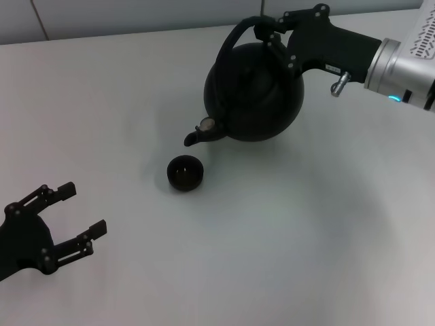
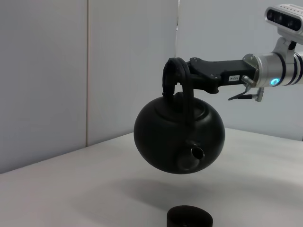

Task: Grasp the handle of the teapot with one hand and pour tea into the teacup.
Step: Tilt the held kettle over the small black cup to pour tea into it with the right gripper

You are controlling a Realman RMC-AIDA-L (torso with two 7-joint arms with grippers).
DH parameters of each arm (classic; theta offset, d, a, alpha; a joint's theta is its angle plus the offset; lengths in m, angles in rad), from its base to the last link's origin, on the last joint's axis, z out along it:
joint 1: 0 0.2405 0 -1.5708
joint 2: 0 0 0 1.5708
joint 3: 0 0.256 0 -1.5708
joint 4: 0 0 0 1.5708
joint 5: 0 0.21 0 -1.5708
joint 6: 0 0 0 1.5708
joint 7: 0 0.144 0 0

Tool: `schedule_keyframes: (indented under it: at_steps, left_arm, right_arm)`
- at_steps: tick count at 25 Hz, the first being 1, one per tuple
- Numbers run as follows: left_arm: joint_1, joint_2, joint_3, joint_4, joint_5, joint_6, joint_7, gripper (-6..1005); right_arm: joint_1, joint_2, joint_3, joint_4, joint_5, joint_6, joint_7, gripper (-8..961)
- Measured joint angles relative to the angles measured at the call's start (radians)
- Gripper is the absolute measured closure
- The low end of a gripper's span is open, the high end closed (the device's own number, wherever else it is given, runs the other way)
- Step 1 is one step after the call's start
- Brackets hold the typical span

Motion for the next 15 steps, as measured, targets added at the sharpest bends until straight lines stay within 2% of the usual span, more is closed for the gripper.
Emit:
schedule_keyframes:
  at_steps: [15]
  left_arm:
    - [-0.005, 0.002, -0.019, -0.010, 0.000, -0.003, -0.001, 135]
  right_arm:
    - [0.020, 0.010, -0.051, -0.035, -0.006, 0.037, -0.122, 871]
